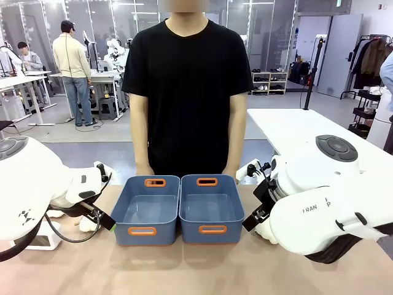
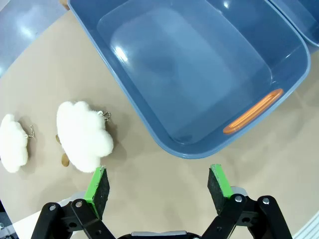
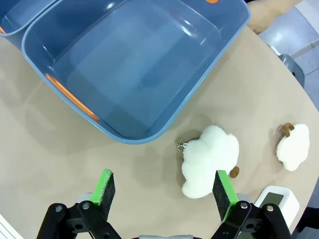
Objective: Sort the digital clocks into the basket.
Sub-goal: Pick up the Digital clock from the table and place it into the empty Plastic storage basket.
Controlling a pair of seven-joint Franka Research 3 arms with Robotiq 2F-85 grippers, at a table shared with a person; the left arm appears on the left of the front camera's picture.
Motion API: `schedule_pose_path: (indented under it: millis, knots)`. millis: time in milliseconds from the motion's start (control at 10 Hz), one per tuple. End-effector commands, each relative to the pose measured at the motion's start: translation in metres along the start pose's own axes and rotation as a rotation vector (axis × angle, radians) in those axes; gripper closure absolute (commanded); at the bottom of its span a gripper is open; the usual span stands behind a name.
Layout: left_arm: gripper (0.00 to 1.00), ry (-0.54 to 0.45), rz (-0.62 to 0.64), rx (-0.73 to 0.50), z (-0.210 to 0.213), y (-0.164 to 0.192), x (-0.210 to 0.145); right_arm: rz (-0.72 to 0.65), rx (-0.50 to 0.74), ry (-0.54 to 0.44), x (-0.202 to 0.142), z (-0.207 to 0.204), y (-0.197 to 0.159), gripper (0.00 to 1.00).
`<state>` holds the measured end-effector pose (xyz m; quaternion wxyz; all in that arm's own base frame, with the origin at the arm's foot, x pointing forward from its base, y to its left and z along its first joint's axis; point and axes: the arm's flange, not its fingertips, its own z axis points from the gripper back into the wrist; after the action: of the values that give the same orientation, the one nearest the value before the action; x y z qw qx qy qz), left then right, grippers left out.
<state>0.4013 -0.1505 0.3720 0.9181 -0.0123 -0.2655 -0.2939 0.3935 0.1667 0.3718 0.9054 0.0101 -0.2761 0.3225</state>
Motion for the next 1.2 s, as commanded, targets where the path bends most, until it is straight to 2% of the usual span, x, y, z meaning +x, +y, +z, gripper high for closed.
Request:
schedule_pose_path:
  millis: [0,100,200,300,400,500,600,700,800,1000,1100]
  knots:
    - [0.0,0.0,0.0,0.0,0.0,0.0,0.0,0.0,0.0,0.0,0.0,0.0,0.0,0.0]
    - [0.0,-0.051,0.001,0.02,0.021,0.006,0.021,-0.034,0.009,-0.05,0.015,0.024,-0.014,0.0]
    - [0.0,-0.083,0.001,0.037,0.041,0.019,0.032,-0.082,0.096,-0.06,0.031,0.046,-0.033,0.0]
    - [0.0,-0.086,0.028,-0.019,0.056,0.033,0.033,-0.108,0.19,-0.067,0.036,0.056,-0.044,0.0]
    - [0.0,-0.064,0.081,-0.115,0.069,0.046,0.031,-0.151,0.276,-0.076,0.038,0.067,-0.056,0.0]
    - [0.0,-0.068,0.131,-0.293,0.081,0.062,0.027,-0.186,0.375,-0.08,0.037,0.076,-0.069,0.0]
    - [0.0,-0.087,0.2,-0.524,0.096,0.085,0.018,-0.22,0.533,-0.086,0.027,0.085,-0.083,0.0]
    - [0.0,-0.135,0.228,-0.662,0.103,0.107,0.006,-0.296,0.674,-0.124,0.013,0.09,-0.103,0.0]
    - [0.0,-0.189,0.283,-0.744,0.107,0.128,-0.011,-0.37,0.776,-0.176,-0.008,0.095,-0.125,0.0]
    - [0.0,-0.371,0.39,-0.919,0.134,0.173,-0.066,-0.511,0.924,-0.246,-0.065,0.101,-0.162,0.0]
    - [0.0,-0.425,0.448,-0.937,0.147,0.19,-0.095,-0.573,0.949,-0.273,-0.095,0.103,-0.179,0.0]
